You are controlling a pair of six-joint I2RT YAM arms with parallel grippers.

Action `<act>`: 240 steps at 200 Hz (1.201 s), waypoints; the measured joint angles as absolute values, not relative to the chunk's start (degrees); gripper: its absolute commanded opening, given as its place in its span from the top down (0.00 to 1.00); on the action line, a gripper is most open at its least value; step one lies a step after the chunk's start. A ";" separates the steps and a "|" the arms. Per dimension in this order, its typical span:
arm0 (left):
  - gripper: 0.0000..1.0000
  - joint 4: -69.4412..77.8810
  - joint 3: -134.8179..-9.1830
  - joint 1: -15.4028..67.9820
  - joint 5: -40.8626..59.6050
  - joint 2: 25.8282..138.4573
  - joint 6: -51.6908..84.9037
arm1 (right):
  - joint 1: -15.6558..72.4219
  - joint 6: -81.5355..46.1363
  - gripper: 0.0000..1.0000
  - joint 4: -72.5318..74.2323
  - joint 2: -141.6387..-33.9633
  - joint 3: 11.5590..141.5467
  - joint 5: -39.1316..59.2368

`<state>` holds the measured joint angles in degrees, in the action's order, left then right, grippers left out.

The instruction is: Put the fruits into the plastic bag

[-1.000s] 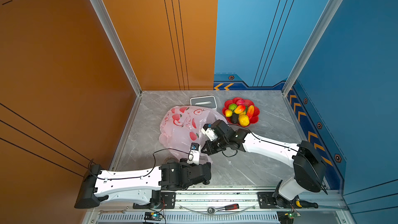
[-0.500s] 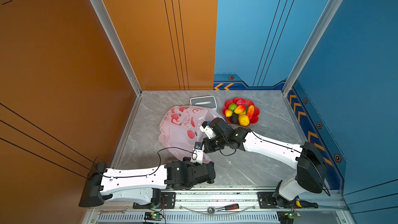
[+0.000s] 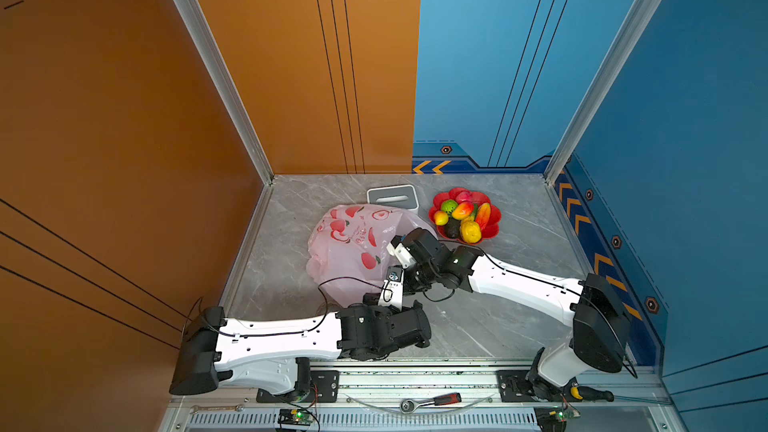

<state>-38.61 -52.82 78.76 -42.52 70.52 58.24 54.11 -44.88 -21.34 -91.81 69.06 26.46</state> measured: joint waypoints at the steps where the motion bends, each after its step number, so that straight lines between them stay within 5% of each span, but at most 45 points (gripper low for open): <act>1: 0.08 -38.61 -52.82 78.74 -42.54 70.54 58.22 | 54.11 -44.91 1.00 -21.34 -91.81 69.06 26.46; 77: 0.12 -35.90 -52.14 76.88 -43.88 70.37 56.75 | 54.22 -46.57 1.00 -19.77 -91.81 69.06 26.46; 240: 0.06 -41.06 -49.54 81.32 -43.68 65.95 65.49 | 54.22 -47.24 1.00 -18.31 -91.81 70.13 25.93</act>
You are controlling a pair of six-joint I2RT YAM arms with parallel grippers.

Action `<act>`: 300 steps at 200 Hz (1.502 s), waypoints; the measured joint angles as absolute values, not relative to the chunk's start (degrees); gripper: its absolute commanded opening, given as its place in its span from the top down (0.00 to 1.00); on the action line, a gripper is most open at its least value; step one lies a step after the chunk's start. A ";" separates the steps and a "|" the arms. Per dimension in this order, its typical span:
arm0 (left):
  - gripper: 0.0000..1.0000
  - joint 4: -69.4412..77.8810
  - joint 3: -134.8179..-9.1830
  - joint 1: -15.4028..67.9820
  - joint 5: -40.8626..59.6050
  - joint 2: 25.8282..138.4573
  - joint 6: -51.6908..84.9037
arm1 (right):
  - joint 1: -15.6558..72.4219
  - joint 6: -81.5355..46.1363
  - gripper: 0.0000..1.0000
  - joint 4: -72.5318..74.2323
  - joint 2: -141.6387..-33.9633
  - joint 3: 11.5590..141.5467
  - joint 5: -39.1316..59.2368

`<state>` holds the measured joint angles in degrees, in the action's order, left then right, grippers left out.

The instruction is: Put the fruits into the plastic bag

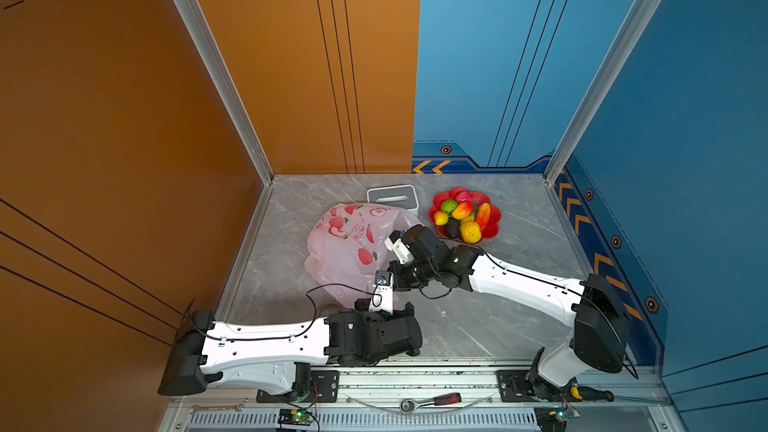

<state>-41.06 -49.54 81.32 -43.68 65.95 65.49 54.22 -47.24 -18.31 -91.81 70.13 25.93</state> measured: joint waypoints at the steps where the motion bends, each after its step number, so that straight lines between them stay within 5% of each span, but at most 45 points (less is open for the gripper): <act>1: 0.06 -41.15 -49.54 81.28 -43.70 65.98 65.49 | 54.22 -47.29 1.00 -18.31 -91.81 70.15 25.93; 300: 0.21 -33.82 -48.47 75.77 -41.65 70.11 64.05 | 52.75 -48.31 1.00 -21.82 -91.48 70.89 26.44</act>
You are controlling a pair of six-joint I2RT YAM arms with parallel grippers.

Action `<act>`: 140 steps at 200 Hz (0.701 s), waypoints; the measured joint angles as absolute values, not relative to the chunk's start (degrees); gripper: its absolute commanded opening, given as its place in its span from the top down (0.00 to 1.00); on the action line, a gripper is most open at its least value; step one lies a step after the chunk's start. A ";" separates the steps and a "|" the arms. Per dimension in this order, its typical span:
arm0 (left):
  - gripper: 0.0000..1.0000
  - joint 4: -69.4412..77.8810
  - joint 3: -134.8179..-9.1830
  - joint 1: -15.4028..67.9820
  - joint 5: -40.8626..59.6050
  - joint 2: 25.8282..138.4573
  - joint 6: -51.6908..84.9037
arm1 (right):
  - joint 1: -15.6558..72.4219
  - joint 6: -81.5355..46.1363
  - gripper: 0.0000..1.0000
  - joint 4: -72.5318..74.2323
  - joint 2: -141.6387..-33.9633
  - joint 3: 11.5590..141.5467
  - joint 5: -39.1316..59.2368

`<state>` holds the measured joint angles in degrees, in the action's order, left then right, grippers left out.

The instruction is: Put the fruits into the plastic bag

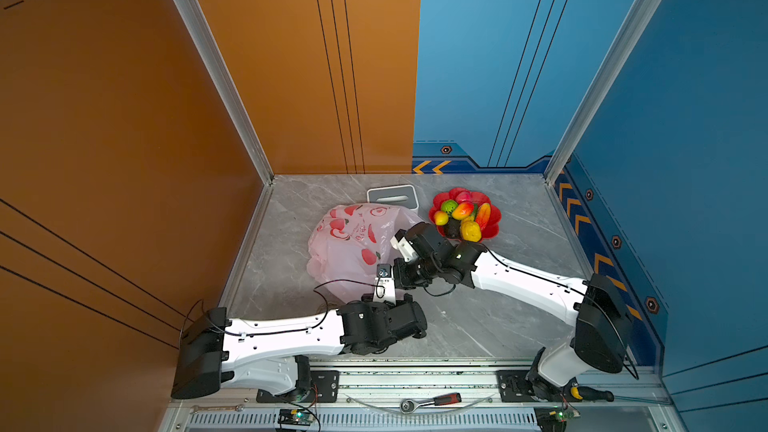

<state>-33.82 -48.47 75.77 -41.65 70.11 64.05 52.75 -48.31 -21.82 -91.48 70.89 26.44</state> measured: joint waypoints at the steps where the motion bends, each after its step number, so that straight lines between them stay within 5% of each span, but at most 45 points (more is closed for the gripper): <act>1: 0.21 -33.80 -48.45 75.79 -41.60 70.06 64.03 | 52.75 -48.34 1.00 -21.80 -91.48 70.91 26.46; 24: 0.22 -33.50 -48.05 75.88 -41.06 68.90 63.11 | 52.75 -48.75 1.00 -21.12 -91.35 71.00 27.00; 54: 0.37 -33.21 -48.05 75.81 -41.12 68.95 62.81 | 52.75 -49.19 1.00 -20.99 -91.26 71.00 27.00; 84: 0.62 -32.80 -48.14 75.40 -41.36 69.60 62.39 | 52.56 -49.63 1.00 -21.02 -91.26 71.00 26.79; 116: 0.99 -31.86 -48.18 74.94 -41.36 69.73 61.82 | 52.29 -50.04 1.00 -21.02 -91.26 71.00 26.74; 127: 1.00 -31.75 -48.16 74.94 -41.30 69.49 61.63 | 52.25 -50.13 1.00 -20.95 -91.26 71.00 26.81; 140: 1.00 -31.44 -47.88 74.89 -41.04 68.79 61.47 | 52.25 -50.26 0.76 -20.60 -91.26 71.00 27.05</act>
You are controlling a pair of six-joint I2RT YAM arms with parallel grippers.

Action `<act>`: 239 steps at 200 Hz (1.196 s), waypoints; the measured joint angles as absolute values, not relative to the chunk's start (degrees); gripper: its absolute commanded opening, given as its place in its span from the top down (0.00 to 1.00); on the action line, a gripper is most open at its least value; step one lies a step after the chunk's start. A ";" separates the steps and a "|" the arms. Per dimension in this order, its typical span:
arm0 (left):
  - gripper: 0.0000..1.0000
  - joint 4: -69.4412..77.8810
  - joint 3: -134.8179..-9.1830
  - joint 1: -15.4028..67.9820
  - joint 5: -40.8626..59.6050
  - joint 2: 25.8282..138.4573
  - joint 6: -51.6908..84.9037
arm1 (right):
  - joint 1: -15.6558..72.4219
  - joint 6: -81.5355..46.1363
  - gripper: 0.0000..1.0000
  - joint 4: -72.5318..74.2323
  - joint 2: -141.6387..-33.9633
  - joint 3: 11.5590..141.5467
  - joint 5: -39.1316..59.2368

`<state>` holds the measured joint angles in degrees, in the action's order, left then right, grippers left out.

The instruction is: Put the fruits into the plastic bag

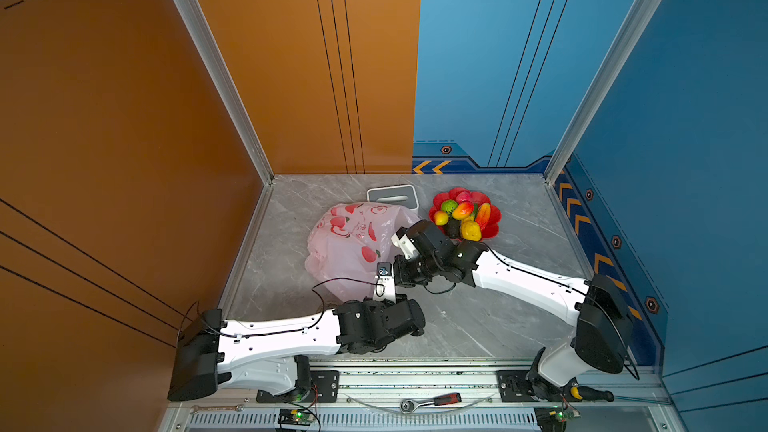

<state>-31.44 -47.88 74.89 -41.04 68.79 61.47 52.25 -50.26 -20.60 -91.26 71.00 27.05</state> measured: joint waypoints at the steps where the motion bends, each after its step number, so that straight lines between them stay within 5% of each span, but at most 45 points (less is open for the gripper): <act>1: 1.00 -31.44 -47.86 74.89 -41.01 68.73 61.47 | 52.25 -50.30 0.73 -20.56 -91.26 71.00 27.07; 17: 1.00 -30.94 -46.94 74.85 -39.66 67.22 60.60 | 52.27 -49.71 0.41 -20.01 -91.02 71.26 26.96; 43: 1.00 -28.18 -45.12 74.41 -37.15 62.02 57.82 | 51.59 -46.85 0.23 -23.05 -89.82 71.31 24.77; 126: 1.00 -19.99 -35.46 63.70 -20.29 45.23 53.32 | 40.69 -39.51 0.16 -30.89 -70.61 66.54 20.51; 239: 1.00 -22.09 -39.40 57.08 -8.88 44.21 48.77 | 36.67 -27.44 0.18 -31.53 -84.25 66.92 15.81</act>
